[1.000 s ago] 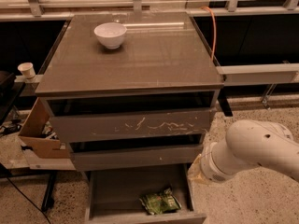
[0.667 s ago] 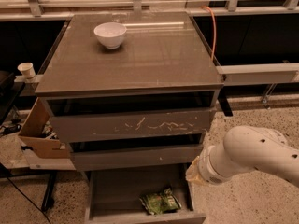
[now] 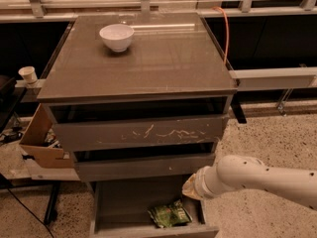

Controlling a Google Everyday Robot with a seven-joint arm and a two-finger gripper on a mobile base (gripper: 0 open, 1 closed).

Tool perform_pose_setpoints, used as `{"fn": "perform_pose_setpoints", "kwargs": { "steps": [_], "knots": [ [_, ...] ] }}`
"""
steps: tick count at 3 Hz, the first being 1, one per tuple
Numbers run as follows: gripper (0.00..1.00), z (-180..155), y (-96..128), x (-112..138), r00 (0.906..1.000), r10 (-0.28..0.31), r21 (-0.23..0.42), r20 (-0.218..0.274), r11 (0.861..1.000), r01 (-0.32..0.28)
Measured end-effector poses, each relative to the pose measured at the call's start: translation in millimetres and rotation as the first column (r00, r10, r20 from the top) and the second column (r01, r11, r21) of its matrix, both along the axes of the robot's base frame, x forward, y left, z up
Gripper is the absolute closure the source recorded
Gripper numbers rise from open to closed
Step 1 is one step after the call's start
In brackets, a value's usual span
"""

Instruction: Pick green jalapeno chip bag from bottom drawer and place on counter

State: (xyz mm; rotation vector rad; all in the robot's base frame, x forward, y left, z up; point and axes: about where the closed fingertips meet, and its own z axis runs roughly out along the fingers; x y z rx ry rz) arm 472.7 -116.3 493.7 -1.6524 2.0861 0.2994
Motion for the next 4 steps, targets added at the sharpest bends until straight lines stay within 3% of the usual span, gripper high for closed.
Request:
{"fn": "perform_pose_setpoints", "kwargs": {
  "steps": [1,2,4],
  "knots": [
    [1.00,0.1,0.0,0.0,1.0000,0.000,0.000,0.000,1.000,0.000],
    [1.00,-24.1,4.3,-0.9,0.9997,0.000,0.030,-0.023,1.000,0.000],
    [1.00,-129.0,16.4,8.6,0.9980,-0.015,0.137,-0.061,0.990,0.023]
  ]
}}
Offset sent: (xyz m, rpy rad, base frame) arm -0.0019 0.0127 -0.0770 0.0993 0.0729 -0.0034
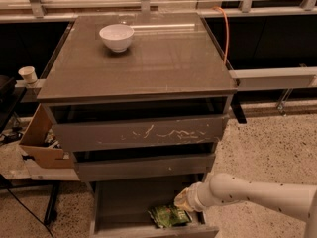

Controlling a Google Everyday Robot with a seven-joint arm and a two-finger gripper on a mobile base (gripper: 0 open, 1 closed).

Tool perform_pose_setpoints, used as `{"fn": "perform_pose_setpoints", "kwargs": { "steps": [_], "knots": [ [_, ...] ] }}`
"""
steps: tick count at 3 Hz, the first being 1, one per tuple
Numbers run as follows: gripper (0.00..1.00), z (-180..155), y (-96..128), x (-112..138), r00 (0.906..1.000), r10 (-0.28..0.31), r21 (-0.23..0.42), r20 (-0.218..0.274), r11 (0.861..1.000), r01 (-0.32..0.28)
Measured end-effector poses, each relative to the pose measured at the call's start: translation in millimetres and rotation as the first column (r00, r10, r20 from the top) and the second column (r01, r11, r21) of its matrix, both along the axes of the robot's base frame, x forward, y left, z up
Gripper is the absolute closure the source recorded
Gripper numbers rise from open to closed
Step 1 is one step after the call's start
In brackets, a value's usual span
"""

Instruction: Pick green jalapeno chip bag from bottom drawer and place on counter

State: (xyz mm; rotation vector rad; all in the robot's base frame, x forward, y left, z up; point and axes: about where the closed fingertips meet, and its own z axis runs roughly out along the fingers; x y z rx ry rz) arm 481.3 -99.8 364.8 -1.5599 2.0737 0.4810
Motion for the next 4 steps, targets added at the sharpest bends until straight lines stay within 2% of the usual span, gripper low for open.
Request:
{"fn": "perform_pose_setpoints", "kwargs": {
  "steps": [2,3,4],
  "knots": [
    [1.00,-102.1,24.4,10.0,0.9995,0.005,0.048,-0.032,0.999,-0.003],
    [1.00,-152.5,41.1,6.8,0.9974,0.007,0.044,-0.072,0.999,-0.004],
    [1.00,-152.6,41.1,6.8,0.9974,0.007,0.044,-0.072,0.999,-0.004]
  ]
}}
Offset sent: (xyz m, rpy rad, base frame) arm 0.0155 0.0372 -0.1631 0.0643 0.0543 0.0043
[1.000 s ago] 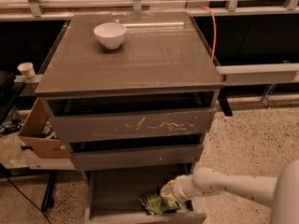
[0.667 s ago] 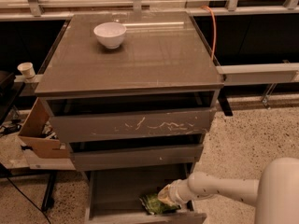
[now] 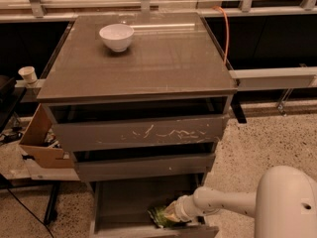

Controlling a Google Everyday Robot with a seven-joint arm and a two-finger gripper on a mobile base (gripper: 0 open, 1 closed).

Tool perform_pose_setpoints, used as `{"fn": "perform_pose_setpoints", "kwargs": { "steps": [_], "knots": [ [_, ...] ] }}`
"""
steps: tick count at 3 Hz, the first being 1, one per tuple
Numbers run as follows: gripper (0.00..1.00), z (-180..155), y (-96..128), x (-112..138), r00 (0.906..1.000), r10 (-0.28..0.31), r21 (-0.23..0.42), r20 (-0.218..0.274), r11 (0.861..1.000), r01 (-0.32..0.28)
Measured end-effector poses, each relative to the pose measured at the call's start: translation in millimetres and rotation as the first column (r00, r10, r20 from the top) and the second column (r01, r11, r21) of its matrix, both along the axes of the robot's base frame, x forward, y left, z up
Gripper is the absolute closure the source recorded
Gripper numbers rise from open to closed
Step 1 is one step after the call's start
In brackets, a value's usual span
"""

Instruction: Pick green jalapeno chip bag from bottom drawer and place on counter

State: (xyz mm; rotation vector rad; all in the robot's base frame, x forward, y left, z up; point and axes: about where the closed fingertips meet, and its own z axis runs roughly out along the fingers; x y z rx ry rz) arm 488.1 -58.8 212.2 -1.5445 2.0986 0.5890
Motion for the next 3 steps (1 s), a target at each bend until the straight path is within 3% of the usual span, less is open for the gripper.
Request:
{"fn": "perform_pose_setpoints", "kwargs": {
  "steps": [2,3],
  "knots": [
    [0.58,-3.9,0.5,8.4,0.9997,-0.005,-0.025,0.023,1.000,0.006],
    [0.27,-4.0,0.6,8.5,0.9997,-0.005,-0.025,0.023,1.000,0.006]
  ]
}}
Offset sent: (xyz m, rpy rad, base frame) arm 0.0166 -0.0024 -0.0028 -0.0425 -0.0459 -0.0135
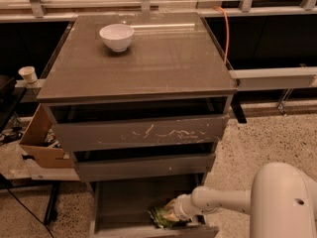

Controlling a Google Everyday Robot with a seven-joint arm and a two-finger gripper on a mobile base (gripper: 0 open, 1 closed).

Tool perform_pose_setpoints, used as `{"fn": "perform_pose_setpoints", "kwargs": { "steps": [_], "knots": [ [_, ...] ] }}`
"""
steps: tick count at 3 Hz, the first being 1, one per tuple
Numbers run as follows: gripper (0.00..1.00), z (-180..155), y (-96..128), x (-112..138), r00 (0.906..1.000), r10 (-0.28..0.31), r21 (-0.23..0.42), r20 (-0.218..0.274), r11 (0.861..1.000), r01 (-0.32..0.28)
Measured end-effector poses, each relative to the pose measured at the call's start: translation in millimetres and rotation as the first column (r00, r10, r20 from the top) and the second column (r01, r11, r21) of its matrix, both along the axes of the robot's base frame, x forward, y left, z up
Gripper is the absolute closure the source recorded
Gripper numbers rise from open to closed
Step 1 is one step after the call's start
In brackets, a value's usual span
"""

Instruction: Pick green jalapeno chip bag from bottom drawer and place on counter

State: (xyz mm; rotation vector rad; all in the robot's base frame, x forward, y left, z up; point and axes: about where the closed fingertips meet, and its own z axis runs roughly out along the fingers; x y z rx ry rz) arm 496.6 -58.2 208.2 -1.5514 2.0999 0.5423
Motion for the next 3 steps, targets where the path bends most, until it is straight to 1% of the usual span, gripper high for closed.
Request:
{"fn": "perform_pose_setpoints", "kwargs": {
  "steps": [1,3],
  "knots": [
    [0.04,0.0,0.0,0.0,1.0000,0.000,0.000,0.000,1.000,0.000],
    [0.33,0.0,0.0,0.0,1.0000,0.000,0.000,0.000,1.000,0.000]
  ]
}}
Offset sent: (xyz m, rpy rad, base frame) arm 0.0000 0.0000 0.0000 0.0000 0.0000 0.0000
